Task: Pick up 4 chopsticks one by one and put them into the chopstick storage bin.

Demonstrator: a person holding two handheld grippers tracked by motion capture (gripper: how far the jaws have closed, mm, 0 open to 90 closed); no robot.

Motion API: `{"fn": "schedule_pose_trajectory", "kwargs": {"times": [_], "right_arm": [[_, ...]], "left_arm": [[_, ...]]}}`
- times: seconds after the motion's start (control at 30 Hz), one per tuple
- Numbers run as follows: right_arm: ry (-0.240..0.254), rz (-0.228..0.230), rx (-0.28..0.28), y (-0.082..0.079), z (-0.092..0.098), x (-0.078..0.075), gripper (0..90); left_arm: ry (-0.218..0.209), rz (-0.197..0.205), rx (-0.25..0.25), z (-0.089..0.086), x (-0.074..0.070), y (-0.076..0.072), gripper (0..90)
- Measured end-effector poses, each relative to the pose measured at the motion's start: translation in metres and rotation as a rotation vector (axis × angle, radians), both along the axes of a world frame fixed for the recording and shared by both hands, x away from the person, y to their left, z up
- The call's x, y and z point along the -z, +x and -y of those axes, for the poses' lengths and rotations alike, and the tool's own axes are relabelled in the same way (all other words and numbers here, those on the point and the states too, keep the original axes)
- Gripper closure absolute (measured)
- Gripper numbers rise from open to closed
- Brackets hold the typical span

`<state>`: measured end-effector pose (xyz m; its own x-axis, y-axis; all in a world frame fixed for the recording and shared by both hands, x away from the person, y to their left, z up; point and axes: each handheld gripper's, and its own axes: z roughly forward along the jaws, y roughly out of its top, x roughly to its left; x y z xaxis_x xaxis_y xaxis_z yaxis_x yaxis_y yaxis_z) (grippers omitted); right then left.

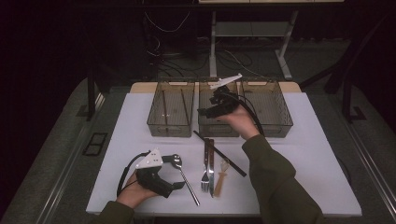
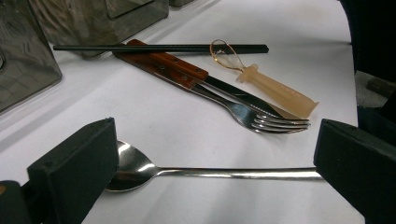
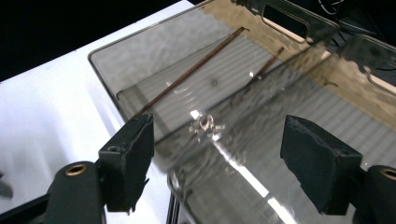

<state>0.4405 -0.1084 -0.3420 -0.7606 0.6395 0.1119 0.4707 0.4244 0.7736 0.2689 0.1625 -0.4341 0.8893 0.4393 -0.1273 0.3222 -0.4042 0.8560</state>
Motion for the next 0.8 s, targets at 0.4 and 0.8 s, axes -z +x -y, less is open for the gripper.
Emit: {"fn": "schedule_pose_trajectory", "kwargs": {"times": [0.4, 0.8], "right_arm": [[0.035, -0.007, -0.007, -0.042, 0.048, 0.011, 25.1], [0.044, -0.042, -0.004, -0.083, 0.085, 0.035, 34.2]], "left_arm": [[0.000, -0.003, -0.003, 0.001, 0.000, 0.000, 0.0], [0.006, -0.008, -0.004, 0.001, 0.001, 0.001, 0.0]]}}
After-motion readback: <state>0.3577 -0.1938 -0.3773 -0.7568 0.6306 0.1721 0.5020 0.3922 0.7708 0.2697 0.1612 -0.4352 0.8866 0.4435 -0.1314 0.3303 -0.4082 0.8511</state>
